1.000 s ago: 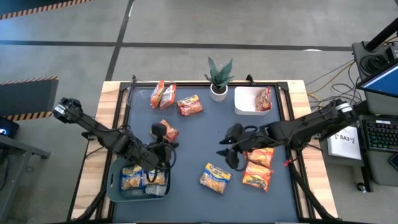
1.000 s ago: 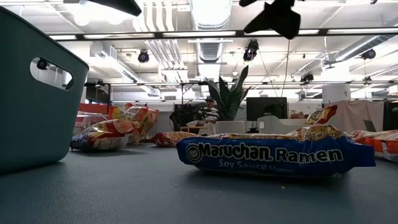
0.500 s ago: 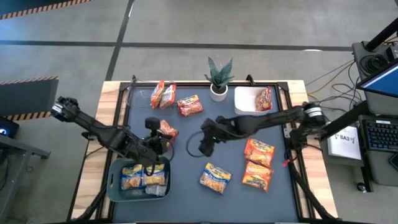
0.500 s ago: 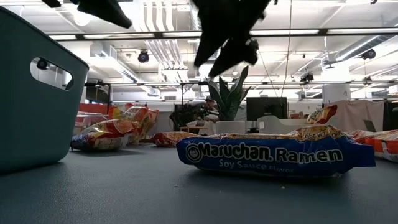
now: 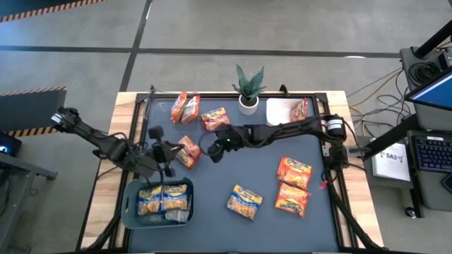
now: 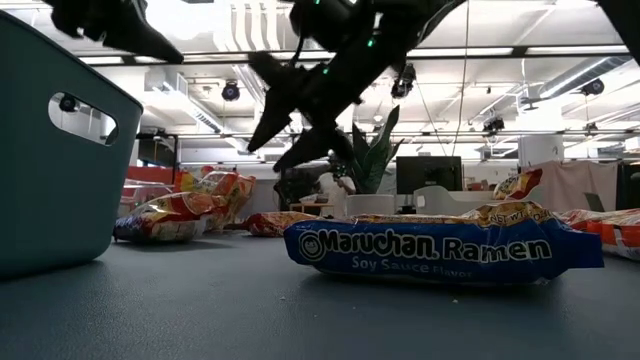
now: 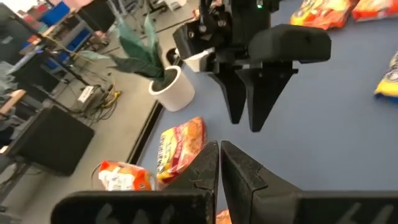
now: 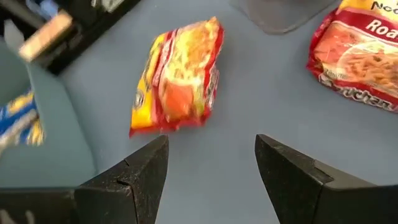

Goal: Sort Maruchan noodles
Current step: Put the red noodle pack into the white bin

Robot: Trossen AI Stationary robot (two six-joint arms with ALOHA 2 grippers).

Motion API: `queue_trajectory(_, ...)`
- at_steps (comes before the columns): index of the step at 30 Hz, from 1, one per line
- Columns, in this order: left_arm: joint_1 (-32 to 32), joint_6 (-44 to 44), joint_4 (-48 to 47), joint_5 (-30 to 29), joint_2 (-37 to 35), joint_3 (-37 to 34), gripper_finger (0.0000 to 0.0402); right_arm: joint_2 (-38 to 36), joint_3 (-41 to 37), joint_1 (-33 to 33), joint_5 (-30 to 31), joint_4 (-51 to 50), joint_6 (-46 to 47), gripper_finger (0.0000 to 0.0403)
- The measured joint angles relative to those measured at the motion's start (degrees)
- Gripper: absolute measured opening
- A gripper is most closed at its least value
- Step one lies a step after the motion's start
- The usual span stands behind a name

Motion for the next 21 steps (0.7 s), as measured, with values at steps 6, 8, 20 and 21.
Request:
queue_trajectory(6,0.0,1.1,1.0,-3.7,-2.3,-3.5,0.0,4.1,0.0,-0.9,0.0,6.5,5.8,0.0226)
queue_trajectory(8,0.0,2.2,1.7,-3.7,-2.7,-3.9,0.0,6.2,0.0,-0.9,-0.1,10.6,7.1,0.0226)
queue_trajectory(20,0.0,4.3,4.6,-3.6,-2.8,-3.8,0.0,15.5,3.5,-1.5,-4.5,22.0,10.3,0.0226)
queue_trajectory(21,0.0,4.3,4.7,-3.6,-2.7,-3.8,0.0,15.6,3.5,-1.5,-4.5,21.6,10.3,0.0226)
